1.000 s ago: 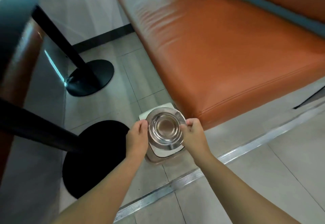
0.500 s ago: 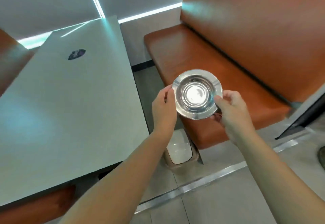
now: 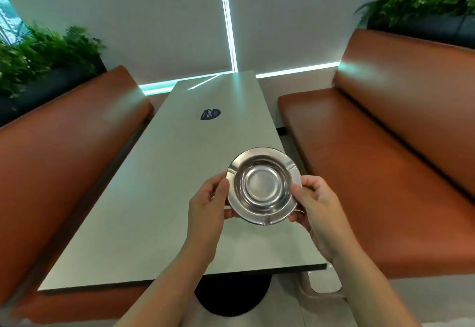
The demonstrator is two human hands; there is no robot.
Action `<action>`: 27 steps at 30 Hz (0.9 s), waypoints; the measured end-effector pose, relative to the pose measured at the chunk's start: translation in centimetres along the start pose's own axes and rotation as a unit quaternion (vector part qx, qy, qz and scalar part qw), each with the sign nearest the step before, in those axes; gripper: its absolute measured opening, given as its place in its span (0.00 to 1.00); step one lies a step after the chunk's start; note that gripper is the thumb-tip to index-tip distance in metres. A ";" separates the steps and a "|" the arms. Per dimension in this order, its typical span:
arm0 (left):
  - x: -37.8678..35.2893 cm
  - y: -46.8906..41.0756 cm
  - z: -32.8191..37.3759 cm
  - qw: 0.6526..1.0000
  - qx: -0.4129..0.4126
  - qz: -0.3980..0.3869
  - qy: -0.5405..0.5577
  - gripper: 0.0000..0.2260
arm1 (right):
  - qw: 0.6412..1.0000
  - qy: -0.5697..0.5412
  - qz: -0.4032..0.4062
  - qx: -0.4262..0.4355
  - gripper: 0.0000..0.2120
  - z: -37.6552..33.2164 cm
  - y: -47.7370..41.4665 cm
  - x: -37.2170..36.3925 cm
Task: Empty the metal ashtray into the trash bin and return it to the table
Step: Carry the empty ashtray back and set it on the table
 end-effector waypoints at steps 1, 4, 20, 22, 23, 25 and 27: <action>1.6 -0.8 -0.4 1.000 0.001 0.007 0.002 0.09 | 1.000 0.003 -0.006 -0.002 0.02 0.7 -0.6 -1.8; 6.2 -4.1 -1.1 1.000 0.000 0.017 -0.001 0.08 | 1.000 0.006 -0.010 -0.004 0.02 2.4 -2.9 -7.3; 14.9 -23.1 -3.5 0.999 0.015 0.012 0.043 0.08 | 0.999 0.047 0.011 0.000 0.03 5.3 -18.0 -21.7; 14.7 -25.4 -3.8 0.999 0.018 0.014 0.045 0.08 | 0.999 0.051 0.007 -0.004 0.03 5.5 -20.6 -22.3; 14.6 -26.8 -3.9 0.999 0.019 0.017 0.043 0.08 | 0.998 0.055 0.002 -0.007 0.02 5.5 -22.1 -22.6; 14.3 -29.8 -4.1 0.999 0.020 0.026 0.030 0.08 | 0.998 0.066 -0.005 -0.015 0.01 5.6 -25.2 -23.2; 13.7 -33.0 -4.4 0.999 0.026 0.033 0.023 0.08 | 0.997 0.076 -0.010 -0.026 0.02 5.6 -28.5 -23.7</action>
Point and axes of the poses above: each hand's wrist, its own y-axis away from the middle knuckle, its own x-axis out of the back of the hand, z = x × y, the point moved 4 cm from there along -y, towards the middle knuckle, and after that the axes turned 11 degrees about -y, right-handed, at the moved point
